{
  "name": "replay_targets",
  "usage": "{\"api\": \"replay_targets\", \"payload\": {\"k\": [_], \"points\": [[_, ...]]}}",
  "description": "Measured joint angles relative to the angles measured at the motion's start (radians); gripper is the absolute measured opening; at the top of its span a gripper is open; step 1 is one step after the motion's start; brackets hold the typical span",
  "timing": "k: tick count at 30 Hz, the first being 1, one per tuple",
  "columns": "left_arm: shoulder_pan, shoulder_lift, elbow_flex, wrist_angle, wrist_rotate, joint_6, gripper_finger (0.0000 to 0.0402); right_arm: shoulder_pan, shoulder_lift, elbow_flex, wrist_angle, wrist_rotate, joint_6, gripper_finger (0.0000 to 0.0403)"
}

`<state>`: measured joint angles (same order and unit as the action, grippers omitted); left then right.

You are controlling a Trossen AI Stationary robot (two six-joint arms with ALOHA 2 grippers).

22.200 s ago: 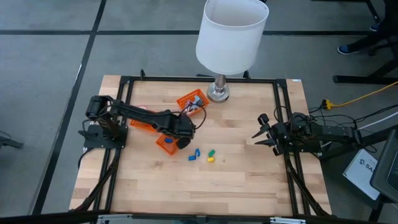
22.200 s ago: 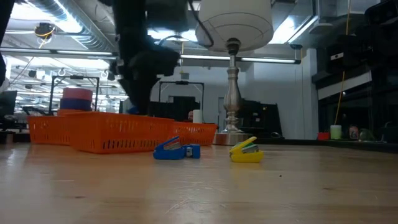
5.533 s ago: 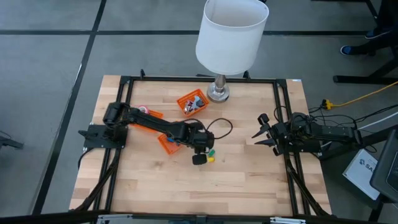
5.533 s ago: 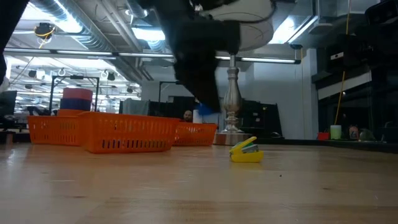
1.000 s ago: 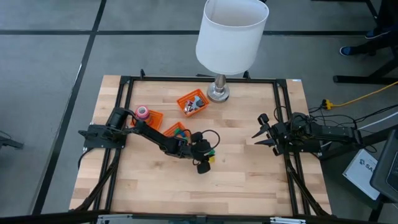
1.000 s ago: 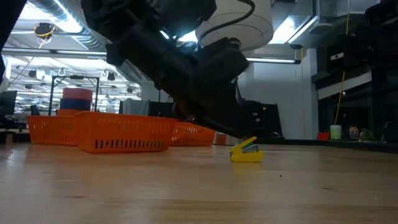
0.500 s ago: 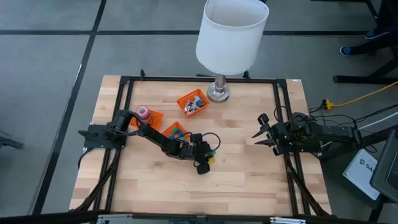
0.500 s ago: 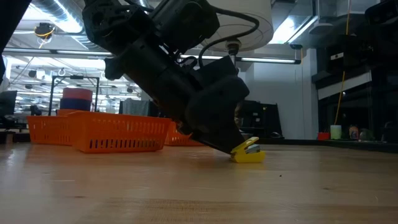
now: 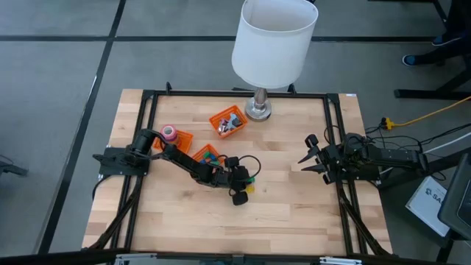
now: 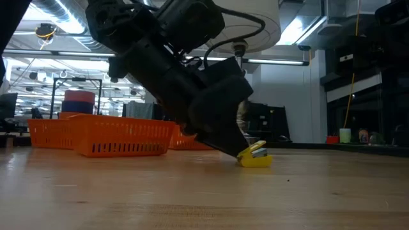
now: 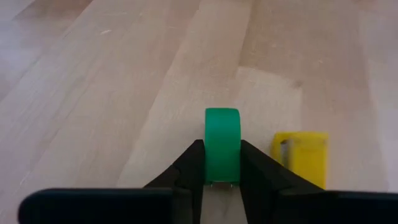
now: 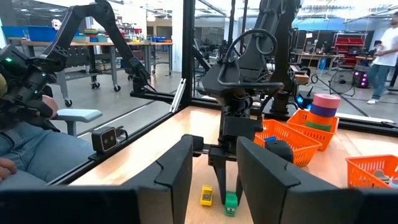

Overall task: Pick and place Stapler, Stapler remover, tape
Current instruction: Put the green stapler into the bottom orange bin

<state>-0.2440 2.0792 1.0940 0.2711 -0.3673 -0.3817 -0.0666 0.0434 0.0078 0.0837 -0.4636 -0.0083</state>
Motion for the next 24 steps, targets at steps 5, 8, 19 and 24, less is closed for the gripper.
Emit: {"api": "replay_targets", "payload": {"k": [5, 8, 19, 24], "points": [[-0.001, -0.046, 0.000, -0.022, -0.001, 0.000, 0.0068, 0.000, 0.000, 0.000, 0.000, 0.000, 0.000, 0.0129], [-0.001, -0.082, 0.000, -0.066, -0.028, 0.010, 0.0073, 0.000, 0.000, 0.000, -0.001, 0.000, 0.000, 0.0129], [-0.001, -0.243, 0.001, -0.237, -0.101, 0.010, 0.0073, 0.000, 0.000, 0.000, -0.001, 0.000, 0.000, 0.0129], [0.001, -0.317, 0.001, -0.351, -0.112, -0.008, 0.0071, 0.000, 0.000, 0.000, 0.000, 0.000, 0.000, 0.0129]]}}
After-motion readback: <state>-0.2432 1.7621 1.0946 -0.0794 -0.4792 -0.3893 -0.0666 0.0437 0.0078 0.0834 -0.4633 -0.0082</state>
